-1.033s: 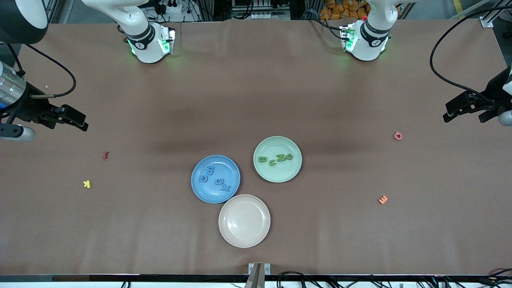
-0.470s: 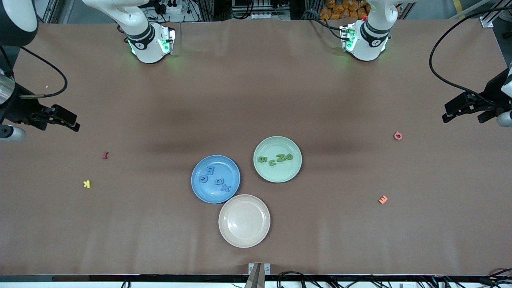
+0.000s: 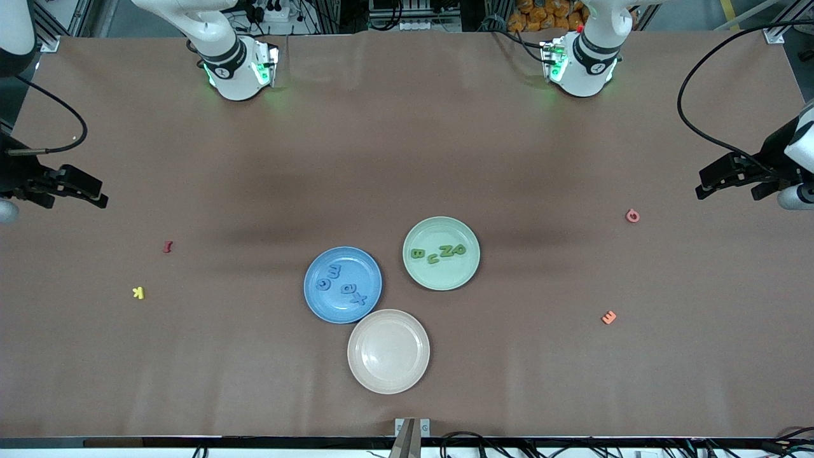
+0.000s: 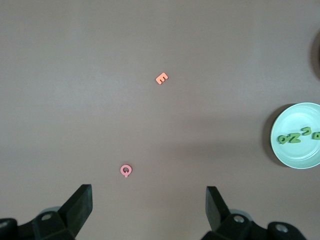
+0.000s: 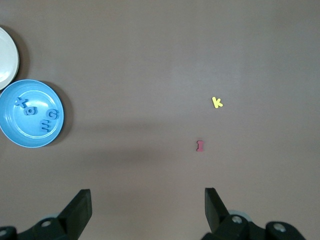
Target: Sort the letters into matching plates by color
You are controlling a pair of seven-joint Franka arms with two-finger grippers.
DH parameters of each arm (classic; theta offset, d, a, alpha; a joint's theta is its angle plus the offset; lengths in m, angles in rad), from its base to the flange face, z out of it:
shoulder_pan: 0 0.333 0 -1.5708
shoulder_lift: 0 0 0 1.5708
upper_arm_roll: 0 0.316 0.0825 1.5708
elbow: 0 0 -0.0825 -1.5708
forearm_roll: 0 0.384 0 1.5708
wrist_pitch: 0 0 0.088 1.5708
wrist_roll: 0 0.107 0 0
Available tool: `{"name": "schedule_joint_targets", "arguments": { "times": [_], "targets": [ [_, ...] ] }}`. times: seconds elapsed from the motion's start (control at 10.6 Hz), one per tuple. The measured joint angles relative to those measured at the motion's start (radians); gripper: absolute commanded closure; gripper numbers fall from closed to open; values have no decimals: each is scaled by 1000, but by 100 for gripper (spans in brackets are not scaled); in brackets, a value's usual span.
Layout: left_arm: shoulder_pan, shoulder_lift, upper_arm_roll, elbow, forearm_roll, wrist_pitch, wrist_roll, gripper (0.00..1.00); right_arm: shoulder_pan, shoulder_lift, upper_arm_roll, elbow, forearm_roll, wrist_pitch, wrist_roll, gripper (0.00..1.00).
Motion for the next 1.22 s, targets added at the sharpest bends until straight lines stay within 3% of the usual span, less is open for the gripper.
{"name": "schedule_joint_targets", "arguments": {
  "times": [0.56,1.22],
  "targets": [
    [-1,0,-3,2,20,0,0,0,-10,-8,-37,11,-1,-36,-45,0],
    [-5,0,-22,4,24,42,1,0,-10,-10,-36,12,-1,-54,-46,0]
  ]
}}
